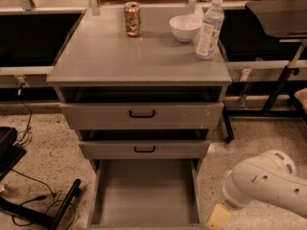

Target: Close bottom drawer

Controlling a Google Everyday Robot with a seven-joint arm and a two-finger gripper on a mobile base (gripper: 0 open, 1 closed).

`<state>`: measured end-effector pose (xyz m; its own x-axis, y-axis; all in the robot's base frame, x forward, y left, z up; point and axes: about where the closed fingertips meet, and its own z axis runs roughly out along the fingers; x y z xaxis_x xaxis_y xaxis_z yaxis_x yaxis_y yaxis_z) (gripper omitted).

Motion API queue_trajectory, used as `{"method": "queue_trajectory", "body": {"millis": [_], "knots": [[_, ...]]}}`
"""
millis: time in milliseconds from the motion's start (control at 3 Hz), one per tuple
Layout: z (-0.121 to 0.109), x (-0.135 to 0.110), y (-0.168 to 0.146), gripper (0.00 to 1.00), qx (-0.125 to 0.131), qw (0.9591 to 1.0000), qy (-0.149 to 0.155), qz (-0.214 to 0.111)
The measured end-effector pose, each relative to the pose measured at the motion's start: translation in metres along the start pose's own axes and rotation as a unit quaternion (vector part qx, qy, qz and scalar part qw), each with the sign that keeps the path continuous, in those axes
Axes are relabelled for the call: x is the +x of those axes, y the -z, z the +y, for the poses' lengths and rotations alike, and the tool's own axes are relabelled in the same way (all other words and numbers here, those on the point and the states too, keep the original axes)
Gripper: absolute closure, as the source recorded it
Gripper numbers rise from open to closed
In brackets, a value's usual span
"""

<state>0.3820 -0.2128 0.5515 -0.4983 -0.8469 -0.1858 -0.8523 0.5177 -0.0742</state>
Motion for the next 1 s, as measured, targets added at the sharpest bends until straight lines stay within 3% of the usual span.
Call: {"method": "queue_trajectory", "body": {"millis": [667,1000], "knots": [[0.052,0.058,-0.153,0.42,-0.072,0.9961,-0.048,-0.014],[0.066,0.073,-0.212,0.66,-0.092,0.9935,-0.061,-0.029]]}}
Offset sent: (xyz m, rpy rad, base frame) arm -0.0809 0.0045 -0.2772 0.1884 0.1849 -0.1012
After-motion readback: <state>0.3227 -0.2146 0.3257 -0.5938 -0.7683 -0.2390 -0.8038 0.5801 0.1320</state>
